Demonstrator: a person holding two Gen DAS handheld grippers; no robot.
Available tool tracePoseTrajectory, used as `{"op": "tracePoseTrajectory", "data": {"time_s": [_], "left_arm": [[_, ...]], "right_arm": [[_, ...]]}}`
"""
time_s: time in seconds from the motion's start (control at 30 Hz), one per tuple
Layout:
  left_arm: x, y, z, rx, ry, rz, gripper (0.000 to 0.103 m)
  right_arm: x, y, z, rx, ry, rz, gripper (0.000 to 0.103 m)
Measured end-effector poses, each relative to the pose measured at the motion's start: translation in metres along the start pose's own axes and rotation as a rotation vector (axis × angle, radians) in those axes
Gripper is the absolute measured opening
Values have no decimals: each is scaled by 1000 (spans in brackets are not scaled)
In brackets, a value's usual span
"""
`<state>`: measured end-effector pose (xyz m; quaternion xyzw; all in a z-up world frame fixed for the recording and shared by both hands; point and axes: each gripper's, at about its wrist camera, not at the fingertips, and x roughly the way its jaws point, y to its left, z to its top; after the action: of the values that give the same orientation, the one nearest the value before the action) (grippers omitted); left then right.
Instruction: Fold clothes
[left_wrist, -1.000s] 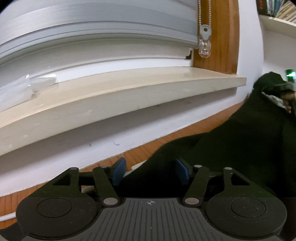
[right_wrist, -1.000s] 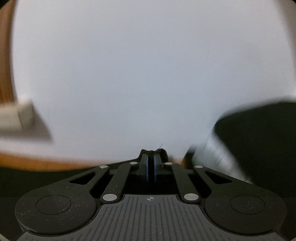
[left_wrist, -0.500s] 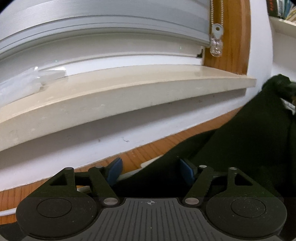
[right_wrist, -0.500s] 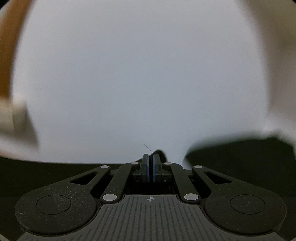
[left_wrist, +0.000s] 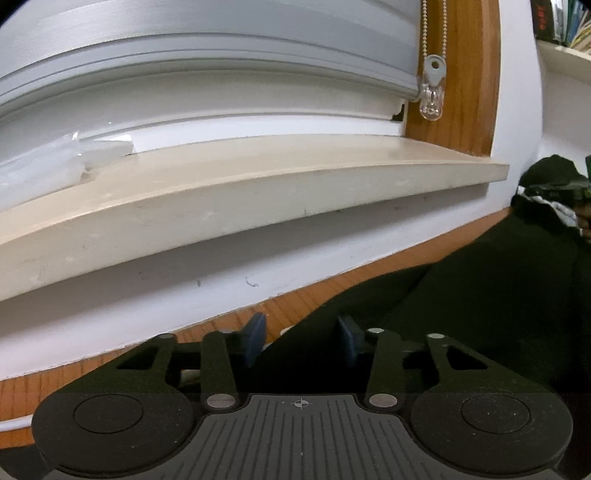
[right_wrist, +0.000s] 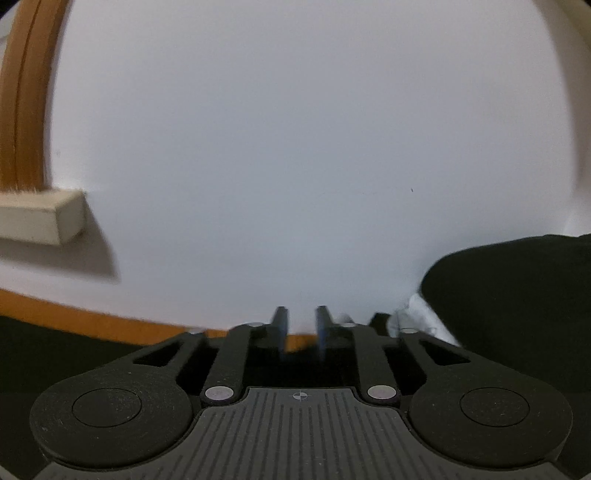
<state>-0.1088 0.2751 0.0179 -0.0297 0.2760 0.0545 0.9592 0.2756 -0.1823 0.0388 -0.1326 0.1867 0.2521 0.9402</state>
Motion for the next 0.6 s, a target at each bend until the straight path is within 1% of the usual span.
{"op": "tracePoseTrajectory", "data": {"time_s": [0.07,0.1,0.13,0.17,0.2,0.23,0.3,0.33,0.4,0.43,0.47,0.5,0.57,0.6], "left_arm": [[0,-1,1,7,-3,-2,23],[-1,-1,1,9,-5,-2,9],[-1,-2,2,6,-10,-8,5],[-3,-1,3,-1,-22,-8,4],[-7,0,5,-15,-50,6,4],[-11,1,7,-30,-79,19,4],[-24,6,14,-64,-139,42,4],[-28,8,15,-67,-148,50,4],[-25,11,15,-75,-125,53,4],[-19,11,13,-79,-90,50,4],[-12,10,11,-61,-52,49,4],[-6,8,9,-45,-20,52,7],[-4,6,9,-37,-7,74,15],[-6,7,10,-37,-12,86,27]], "right_arm": [[6,0,1,-11,22,20,36],[9,0,1,-17,35,30,39],[13,2,0,-21,59,46,39],[17,6,-2,-24,87,64,39],[22,9,-4,-26,114,81,39],[25,11,-6,-30,136,89,39],[30,12,-12,-42,160,73,38],[31,11,-16,-41,163,74,38],[33,10,-23,-34,164,81,38],[33,9,-25,-30,160,80,39],[33,8,-25,-24,160,79,39],[30,8,-26,-21,161,79,39],[24,11,-25,-25,160,73,41],[19,14,-24,-30,159,67,43]]}}
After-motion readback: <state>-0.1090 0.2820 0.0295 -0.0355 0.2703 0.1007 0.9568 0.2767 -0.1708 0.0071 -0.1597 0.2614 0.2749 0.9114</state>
